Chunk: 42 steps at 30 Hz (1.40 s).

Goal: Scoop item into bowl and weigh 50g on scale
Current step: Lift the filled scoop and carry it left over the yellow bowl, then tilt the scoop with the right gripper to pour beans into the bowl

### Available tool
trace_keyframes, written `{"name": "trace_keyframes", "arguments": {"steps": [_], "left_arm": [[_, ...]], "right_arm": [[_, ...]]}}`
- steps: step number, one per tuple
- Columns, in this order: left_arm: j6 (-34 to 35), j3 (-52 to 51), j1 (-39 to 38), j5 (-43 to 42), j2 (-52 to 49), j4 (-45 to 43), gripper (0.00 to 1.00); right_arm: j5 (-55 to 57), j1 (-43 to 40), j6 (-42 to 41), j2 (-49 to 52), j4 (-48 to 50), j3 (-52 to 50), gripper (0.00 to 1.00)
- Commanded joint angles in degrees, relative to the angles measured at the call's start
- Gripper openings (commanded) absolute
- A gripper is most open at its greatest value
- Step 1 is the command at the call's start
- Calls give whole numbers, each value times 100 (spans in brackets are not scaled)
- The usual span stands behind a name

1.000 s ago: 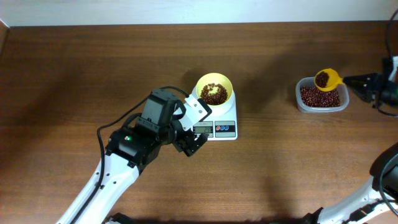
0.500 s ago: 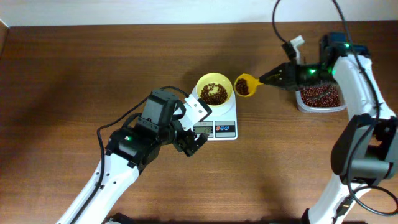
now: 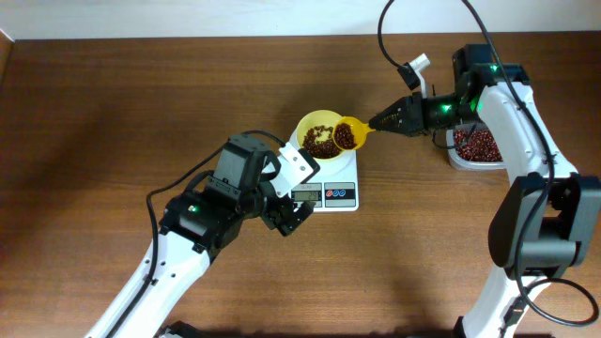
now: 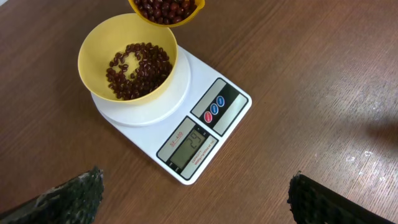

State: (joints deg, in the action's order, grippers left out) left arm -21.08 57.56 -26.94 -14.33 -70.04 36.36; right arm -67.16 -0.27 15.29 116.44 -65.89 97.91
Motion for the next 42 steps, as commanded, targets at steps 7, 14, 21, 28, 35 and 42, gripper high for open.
{"name": "trace_keyframes", "arguments": {"steps": [7,14,21,28,35,42], "left_arm": [[-90,-31,-17,17,52,-9,99],[-90,-31,-17,20,52,-9,99],[-90,-31,-17,20,52,-9,99],[-90,-31,-17,17,52,-9,99],[-90,-31,-17,17,52,-9,99],[-90,-31,-17,17,52,-9,99]], "right_arm": [[-114,42,101,31,17,-24,4],[201,61,98,31,68,-24,4],[181,481,-1010,31,1606,-24,4],[640,588,-1045,31,1862,-24,4],[1097,595,-955,31,2020,-24,4],[1152,713,-603,31,2090,-24,4]]}}
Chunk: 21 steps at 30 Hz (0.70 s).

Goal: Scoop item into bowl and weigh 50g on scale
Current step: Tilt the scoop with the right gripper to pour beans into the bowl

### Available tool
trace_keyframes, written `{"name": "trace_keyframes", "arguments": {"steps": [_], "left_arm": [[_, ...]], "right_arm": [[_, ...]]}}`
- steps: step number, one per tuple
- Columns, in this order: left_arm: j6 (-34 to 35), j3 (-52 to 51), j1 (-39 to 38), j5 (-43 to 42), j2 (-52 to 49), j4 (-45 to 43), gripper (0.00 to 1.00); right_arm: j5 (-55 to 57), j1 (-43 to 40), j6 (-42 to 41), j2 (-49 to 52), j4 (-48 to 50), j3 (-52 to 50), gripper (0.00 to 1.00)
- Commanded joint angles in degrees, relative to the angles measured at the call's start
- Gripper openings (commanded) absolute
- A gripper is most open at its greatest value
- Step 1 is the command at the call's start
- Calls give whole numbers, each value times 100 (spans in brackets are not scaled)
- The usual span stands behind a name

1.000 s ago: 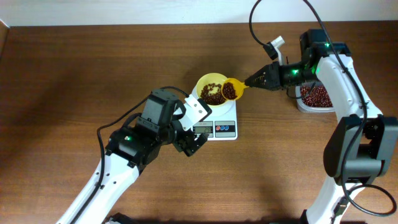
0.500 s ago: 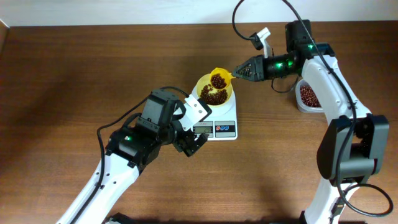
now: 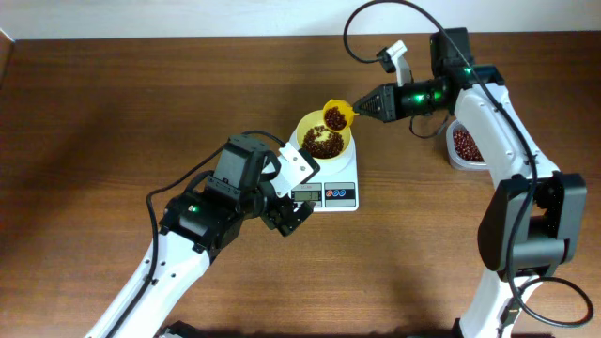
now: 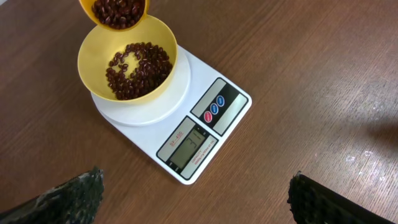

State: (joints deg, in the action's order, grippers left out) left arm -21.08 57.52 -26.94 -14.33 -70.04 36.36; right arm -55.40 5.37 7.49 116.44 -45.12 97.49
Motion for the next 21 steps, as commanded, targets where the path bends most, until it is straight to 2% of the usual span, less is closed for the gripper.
{"name": "trace_keyframes", "arguments": {"steps": [1,8,14,21], "left_arm": [[-90,-26,-17,17,52,-9,99],[-90,-26,-17,17,52,-9,99],[-90,-26,-17,17,52,-9,99],[-90,-26,-17,17,52,-9,99]], "right_arm": [[-20,203,258,31,15,17,4],[509,367,595,31,13,17,4],[509,367,2048,31,15,17,4],[507,369,3370,31,-50,17,4]]}}
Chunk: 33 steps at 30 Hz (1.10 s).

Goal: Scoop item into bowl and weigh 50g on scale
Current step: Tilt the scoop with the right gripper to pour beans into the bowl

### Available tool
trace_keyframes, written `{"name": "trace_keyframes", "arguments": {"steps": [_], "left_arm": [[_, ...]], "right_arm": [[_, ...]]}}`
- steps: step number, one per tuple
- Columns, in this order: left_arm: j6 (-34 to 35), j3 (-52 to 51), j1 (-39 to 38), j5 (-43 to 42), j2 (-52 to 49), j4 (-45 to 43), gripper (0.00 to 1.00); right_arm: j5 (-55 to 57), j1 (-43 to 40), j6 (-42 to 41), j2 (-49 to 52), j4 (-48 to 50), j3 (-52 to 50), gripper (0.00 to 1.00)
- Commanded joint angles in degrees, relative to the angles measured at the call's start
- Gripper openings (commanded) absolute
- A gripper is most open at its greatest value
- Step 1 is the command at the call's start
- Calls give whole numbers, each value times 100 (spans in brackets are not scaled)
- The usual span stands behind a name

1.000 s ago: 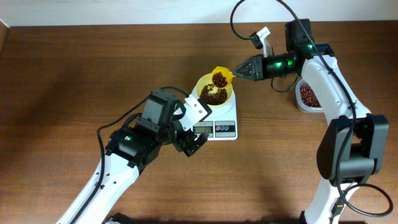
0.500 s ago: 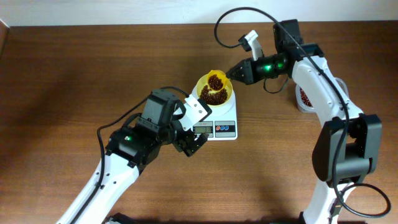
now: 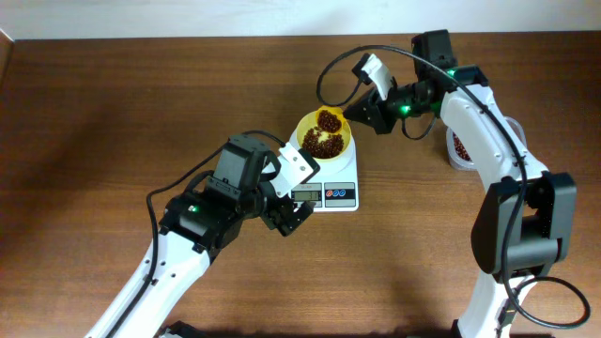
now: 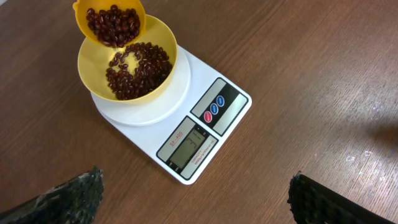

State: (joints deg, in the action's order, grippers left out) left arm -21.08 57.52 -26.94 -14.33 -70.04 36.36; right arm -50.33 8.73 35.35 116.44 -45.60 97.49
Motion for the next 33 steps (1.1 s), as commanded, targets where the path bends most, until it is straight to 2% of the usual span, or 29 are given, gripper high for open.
{"name": "trace_keyframes", "arguments": {"steps": [1,18,33], "left_arm": [[-90,-26,-17,17,52,-9,99],[-90,-26,-17,17,52,-9,99],[-90,-26,-17,17,52,-9,99]], "right_arm": [[2,33,879,31,-4,17,4],[-17,33,3204,31,-245,17,4],[-63,33,3346,31,-387,17,4]]}}
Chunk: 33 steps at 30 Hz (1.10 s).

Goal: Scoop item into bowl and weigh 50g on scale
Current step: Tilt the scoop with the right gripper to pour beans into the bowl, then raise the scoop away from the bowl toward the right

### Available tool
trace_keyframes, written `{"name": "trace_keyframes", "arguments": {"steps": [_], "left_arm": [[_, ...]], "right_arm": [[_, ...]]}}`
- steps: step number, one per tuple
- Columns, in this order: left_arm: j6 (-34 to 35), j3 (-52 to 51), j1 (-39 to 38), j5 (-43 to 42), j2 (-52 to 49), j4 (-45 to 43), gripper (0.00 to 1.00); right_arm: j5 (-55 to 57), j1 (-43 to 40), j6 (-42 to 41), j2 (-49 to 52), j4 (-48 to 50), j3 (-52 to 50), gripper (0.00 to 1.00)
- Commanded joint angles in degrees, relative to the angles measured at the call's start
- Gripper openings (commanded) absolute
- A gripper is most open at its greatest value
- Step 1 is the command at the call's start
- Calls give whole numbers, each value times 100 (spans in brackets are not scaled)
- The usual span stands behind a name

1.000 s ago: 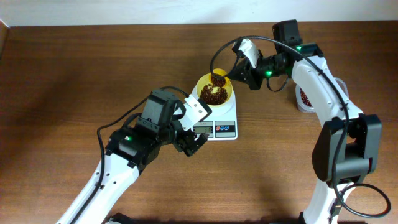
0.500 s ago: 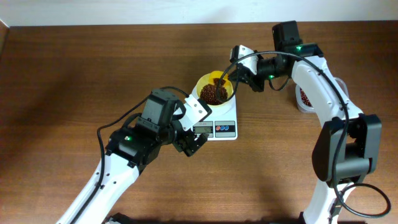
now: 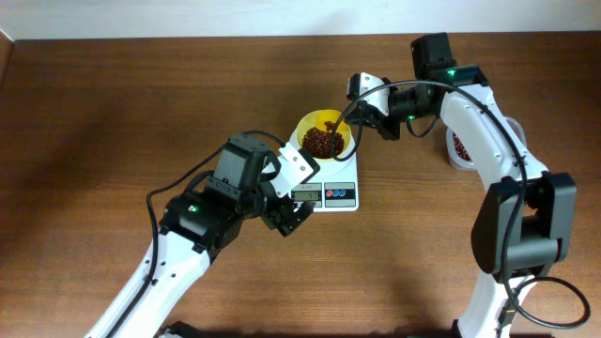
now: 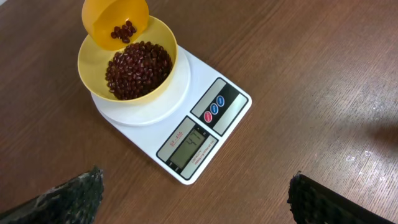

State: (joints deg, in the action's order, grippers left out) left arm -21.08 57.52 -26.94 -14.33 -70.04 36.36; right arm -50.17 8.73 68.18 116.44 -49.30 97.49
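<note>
A yellow bowl point(image 3: 306, 128) point(image 4: 87, 73) holding a heap of red beans point(image 4: 138, 70) stands on the white scale point(image 3: 331, 184) point(image 4: 208, 134). The scale's display point(image 4: 189, 144) seems to read 41. An orange scoop point(image 4: 115, 22) point(image 3: 343, 118) is tipped steeply over the bowl's far rim, with only a few beans left in it. My right gripper point(image 3: 374, 113) is shut on its handle. In front of the scale my left gripper point(image 3: 286, 214) point(image 4: 196, 202) hangs open and empty above the table.
A white container of red beans point(image 3: 457, 148) sits at the right, half hidden behind my right arm. A cable loops above the right wrist. Bare wood lies in front of and beside the scale.
The scoop has tilted further and most of its beans now lie in the bowl. The heap in the bowl is larger and the display shows a higher figure. The left arm is unchanged.
My right gripper first held a full scoop level at the bowl's right edge. Then the scoop was over the far rim, then tilted with its beans still inside. Now it is nearly empty and the bowl holds more. My left gripper stayed open by the scale.
</note>
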Motion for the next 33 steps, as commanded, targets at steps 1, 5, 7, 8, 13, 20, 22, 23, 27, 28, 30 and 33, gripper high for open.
{"name": "trace_keyframes", "arguments": {"steps": [1,5,7,8,13,20,22,23,27,28,30,33], "left_arm": [[-90,-26,-17,20,52,-9,99],[-90,-26,-17,17,52,-9,99],[-90,-26,-17,17,52,-9,99],[-90,-26,-17,17,52,-9,99],[-90,-26,-17,17,52,-9,99],[-90,-26,-17,17,52,-9,99],[-90,-26,-17,20,52,-9,99],[-90,-26,-17,17,52,-9,99],[-90,-26,-17,20,52,-9,99],[-90,-26,-17,17,52,-9,99],[-90,-26,-17,20,52,-9,99],[-90,-26,-17,17,52,-9,99]], "right_arm": [[-81,33,63,31,-17,17,4],[-81,33,66,31,-17,17,4],[-81,33,439,31,-39,17,4],[-79,33,597,31,-37,17,4],[-76,33,962,31,-37,17,4],[-55,33,957,31,-48,17,4],[-55,33,960,31,-42,17,4],[-52,33,962,31,-39,17,4],[-76,33,938,31,4,17,4],[-369,33,938,28,7,24,4],[-706,31,918,-37,2,33,4],[-673,15,656,-254,74,35,4]]}}
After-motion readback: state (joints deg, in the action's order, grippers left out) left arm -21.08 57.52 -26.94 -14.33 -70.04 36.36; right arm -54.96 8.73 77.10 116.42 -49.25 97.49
